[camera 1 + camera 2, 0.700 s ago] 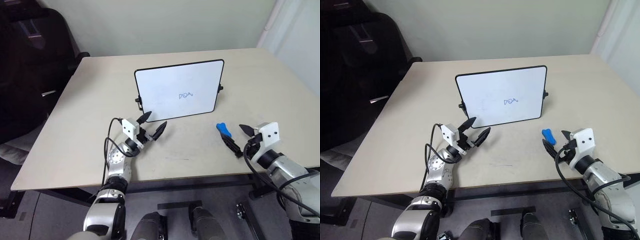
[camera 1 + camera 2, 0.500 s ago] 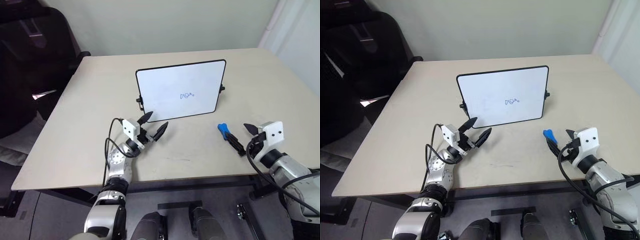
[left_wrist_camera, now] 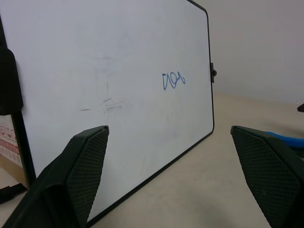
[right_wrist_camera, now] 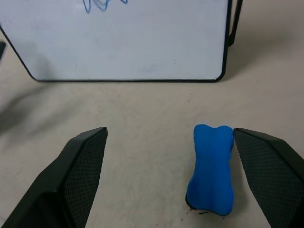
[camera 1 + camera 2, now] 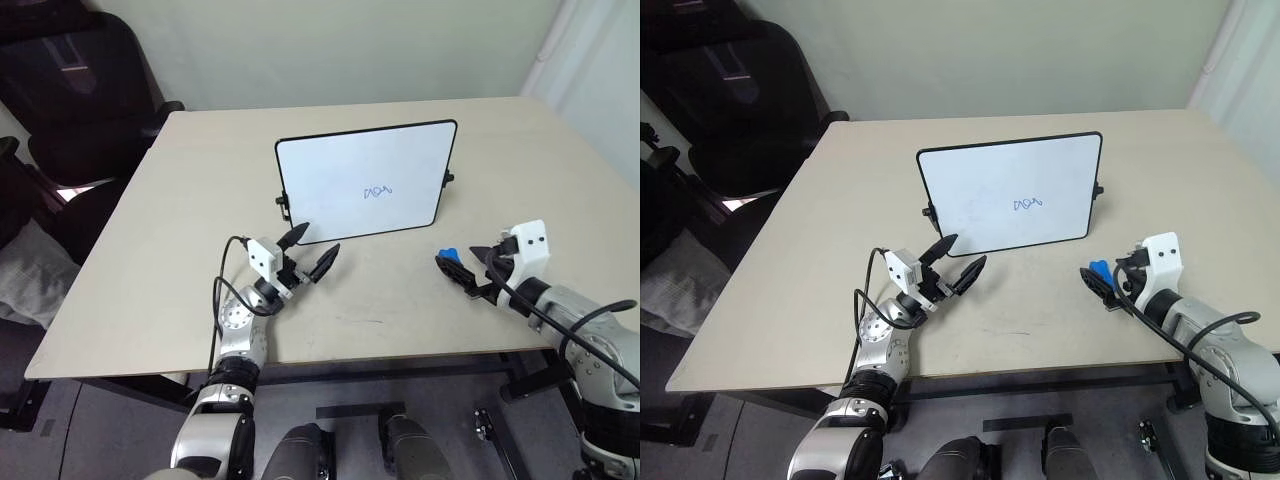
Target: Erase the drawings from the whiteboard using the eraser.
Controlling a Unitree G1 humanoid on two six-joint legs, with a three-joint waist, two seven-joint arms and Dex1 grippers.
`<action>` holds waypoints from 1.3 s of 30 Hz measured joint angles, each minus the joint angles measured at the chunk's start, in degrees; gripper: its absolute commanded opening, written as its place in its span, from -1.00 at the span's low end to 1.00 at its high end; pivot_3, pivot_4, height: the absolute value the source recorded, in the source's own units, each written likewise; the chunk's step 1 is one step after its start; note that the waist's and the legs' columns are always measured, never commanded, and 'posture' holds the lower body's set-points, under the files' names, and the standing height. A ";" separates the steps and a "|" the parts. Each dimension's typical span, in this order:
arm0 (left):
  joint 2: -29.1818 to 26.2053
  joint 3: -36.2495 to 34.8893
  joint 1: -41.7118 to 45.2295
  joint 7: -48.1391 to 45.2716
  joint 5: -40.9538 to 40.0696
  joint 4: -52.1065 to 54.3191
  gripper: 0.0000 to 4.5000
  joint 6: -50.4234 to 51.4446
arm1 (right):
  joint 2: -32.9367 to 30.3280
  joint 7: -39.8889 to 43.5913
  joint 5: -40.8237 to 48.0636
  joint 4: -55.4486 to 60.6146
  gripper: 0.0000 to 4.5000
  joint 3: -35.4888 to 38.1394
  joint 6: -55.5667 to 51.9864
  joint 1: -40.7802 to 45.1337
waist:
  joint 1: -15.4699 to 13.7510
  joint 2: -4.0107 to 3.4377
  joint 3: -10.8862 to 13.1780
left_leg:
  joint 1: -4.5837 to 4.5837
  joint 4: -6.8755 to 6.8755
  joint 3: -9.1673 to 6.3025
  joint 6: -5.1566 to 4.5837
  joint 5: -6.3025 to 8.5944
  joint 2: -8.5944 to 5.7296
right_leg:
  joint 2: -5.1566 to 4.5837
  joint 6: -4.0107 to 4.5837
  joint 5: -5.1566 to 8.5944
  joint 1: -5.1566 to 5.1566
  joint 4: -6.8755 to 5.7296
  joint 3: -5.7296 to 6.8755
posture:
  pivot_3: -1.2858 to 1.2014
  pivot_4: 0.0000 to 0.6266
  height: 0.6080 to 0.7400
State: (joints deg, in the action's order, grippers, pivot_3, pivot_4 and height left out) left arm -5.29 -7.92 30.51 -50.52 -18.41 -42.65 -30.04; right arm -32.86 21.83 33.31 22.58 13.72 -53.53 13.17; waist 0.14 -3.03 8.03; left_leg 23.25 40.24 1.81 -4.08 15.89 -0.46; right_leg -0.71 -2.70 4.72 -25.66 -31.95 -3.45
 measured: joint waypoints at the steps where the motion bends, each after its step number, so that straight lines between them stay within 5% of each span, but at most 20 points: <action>1: -0.08 -0.01 0.00 0.31 0.07 0.03 1.00 0.00 | -0.70 0.00 -0.43 -0.41 0.99 -0.71 -0.69 0.41 | -0.06 -0.01 0.00 | -0.01 -0.01 0.00 0.00 0.01 0.00 | -0.01 0.00 0.01 0.00 0.00 0.00 | 0.03 -0.52 0.79; 16: -0.41 0.01 -1.13 0.68 0.07 1.88 1.00 -0.01 | -0.95 -0.45 -6.96 -9.91 0.99 -5.86 -1.88 4.02 | 0.00 -0.03 -0.02 | -0.05 -0.02 0.00 -0.01 0.06 0.01 | 0.01 0.01 0.03 -0.03 -0.01 0.00 | 0.03 -0.52 0.79; 19: -0.53 -0.01 -1.40 0.65 -0.01 2.31 1.00 0.06 | -0.71 -0.45 -7.90 -10.56 0.73 -5.97 -1.83 4.02 | 0.02 -0.03 -0.02 | -0.05 -0.02 0.00 -0.01 0.09 0.01 | 0.01 0.02 0.04 -0.05 -0.01 0.00 | 0.03 -0.52 0.79; 29: -0.56 0.00 -1.34 0.67 -0.03 2.23 1.00 0.17 | 0.01 -0.40 -8.66 -8.52 -0.70 -6.18 -1.82 2.82 | 0.02 -0.03 -0.02 | -0.06 -0.02 0.00 -0.02 0.10 0.01 | 0.01 0.03 0.06 -0.04 -0.01 0.01 | 0.03 -0.52 0.79; 39: -0.97 -0.05 -0.53 0.63 -0.01 0.54 1.00 0.16 | 1.19 1.16 -6.19 -2.27 -0.82 -3.94 -1.12 2.84 | 0.11 -0.03 -0.02 | -0.07 -0.01 0.01 -0.02 0.09 0.01 | 0.03 0.09 0.02 -0.03 -0.03 0.00 | 0.03 -0.52 0.79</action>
State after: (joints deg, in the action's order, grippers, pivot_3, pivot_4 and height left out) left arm -6.26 -7.96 29.98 -49.90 -18.41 -42.11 -29.88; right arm -31.68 22.99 27.11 20.31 9.78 -54.64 16.01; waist 0.25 -3.06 8.02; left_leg 23.18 40.23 1.82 -4.11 15.98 -0.45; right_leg -0.69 -2.61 4.74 -25.69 -31.98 -3.44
